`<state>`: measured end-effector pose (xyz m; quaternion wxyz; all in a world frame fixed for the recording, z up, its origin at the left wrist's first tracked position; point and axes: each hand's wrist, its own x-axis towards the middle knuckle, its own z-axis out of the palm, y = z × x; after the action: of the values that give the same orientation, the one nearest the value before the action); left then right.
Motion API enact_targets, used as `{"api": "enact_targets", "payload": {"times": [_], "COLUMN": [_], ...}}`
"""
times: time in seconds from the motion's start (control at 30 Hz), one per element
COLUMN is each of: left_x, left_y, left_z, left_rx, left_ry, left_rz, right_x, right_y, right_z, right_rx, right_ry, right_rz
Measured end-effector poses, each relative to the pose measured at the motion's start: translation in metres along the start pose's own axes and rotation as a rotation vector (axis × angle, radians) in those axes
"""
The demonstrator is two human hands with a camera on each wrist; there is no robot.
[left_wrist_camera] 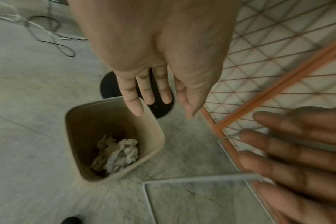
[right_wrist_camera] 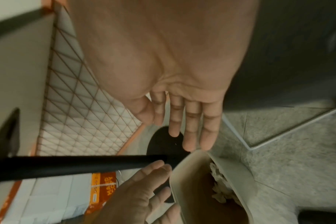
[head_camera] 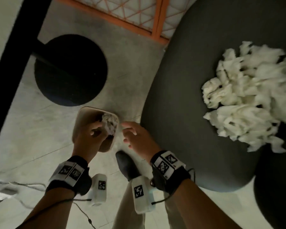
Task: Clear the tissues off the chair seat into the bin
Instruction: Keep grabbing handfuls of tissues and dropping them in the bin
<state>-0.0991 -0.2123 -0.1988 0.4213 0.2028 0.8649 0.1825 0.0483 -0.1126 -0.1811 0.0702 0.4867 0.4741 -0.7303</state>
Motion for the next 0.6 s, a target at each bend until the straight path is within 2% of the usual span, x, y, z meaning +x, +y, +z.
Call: {"api": "enact_targets", "payload": {"times": [0.1, 0.17, 0.27, 0.33, 0.43, 0.53, 0.6], "left_x": [-0.027, -0.043, -0.071, -0.08, -0.08, -0.075, -0.07], "left_y": [0.034, 0.061, 0.109, 0.142, 0.193, 0.236, 0.255], "left_z": [0.013, 0.027, 0.048, 0.063, 0.09, 0.115, 0.133], "left_rx": [0.03, 0.015, -0.099, -0.066, 0.069, 0.224, 0.304], "left_ry": [-0.055, -0.111, -0.285, -0.33, -0.296, -0.307, -0.322], "left_rz": [0.137, 0.165, 0.251, 0.31, 0.397, 0.45, 0.42], "right_x": [-0.04, -0.065, -0.095, -0.11, -0.124, -0.133, -0.134], "right_y": [-0.012, -0.017, -0.021, -0.019, -0.013, -0.006, 0.001], "right_z": [-0.034, -0.062, -0.108, -0.139, -0.184, -0.224, -0.246], "right_rx": [0.127, 0.153, 0.184, 0.135, -0.054, -0.185, -0.24], "right_ry": [0.07, 0.143, 0.28, 0.456, 0.778, 0.911, 0.937], "right_rz": [-0.032, -0.074, -0.141, -0.216, -0.278, -0.222, -0.146]}}
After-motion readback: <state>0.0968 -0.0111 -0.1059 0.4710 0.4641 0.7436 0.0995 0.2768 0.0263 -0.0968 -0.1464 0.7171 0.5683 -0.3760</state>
